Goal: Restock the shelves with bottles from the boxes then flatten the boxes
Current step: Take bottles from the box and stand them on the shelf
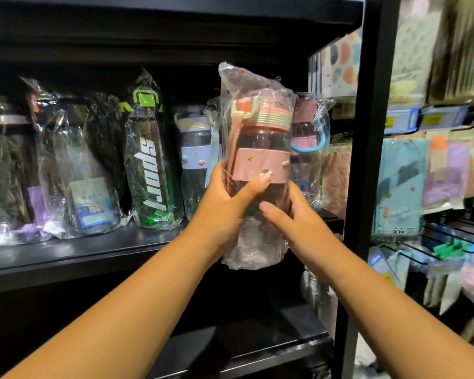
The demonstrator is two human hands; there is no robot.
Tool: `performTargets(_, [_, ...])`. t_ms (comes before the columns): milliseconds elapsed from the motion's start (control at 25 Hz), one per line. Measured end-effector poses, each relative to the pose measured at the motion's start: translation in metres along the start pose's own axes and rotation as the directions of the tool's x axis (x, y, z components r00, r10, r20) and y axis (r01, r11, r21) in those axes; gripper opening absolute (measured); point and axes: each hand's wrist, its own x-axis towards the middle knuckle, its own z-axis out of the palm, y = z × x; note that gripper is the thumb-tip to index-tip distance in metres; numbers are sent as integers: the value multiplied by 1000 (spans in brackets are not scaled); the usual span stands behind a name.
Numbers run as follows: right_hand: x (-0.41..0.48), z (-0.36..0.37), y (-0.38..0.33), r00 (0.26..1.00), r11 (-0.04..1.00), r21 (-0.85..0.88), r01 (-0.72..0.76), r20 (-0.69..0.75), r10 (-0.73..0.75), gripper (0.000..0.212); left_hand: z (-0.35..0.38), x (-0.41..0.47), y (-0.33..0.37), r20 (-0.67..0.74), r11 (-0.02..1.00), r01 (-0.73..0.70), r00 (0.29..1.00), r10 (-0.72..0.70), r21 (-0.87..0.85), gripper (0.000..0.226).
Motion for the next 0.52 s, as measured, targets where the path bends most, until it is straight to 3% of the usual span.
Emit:
performTargets(120, [1,-3,-3,1000,999,48,18,-26,-17,73,1,0,3,46,999,41,998,-41,9,60])
performTargets(200, [5,-5,-4,994,996,71,47,-99,-40,76,0,-1,8,80,998,54,995,-57,39,68])
performTargets(320, [16,-11,-7,969,996,0,84,-235,-82,87,-12,-1,14,56,966,26,998,-42,257,75])
performTargets(400, [25,-18,-6,946,992,-110,63,-310,-95,87,-29,-1,11,2,851,-16,1000,18,525,55])
performTargets(520, [37,-21,3,932,969,-248,18,-347,-107,85,-60,-4,-3,67,514,-119,991,119,849,29])
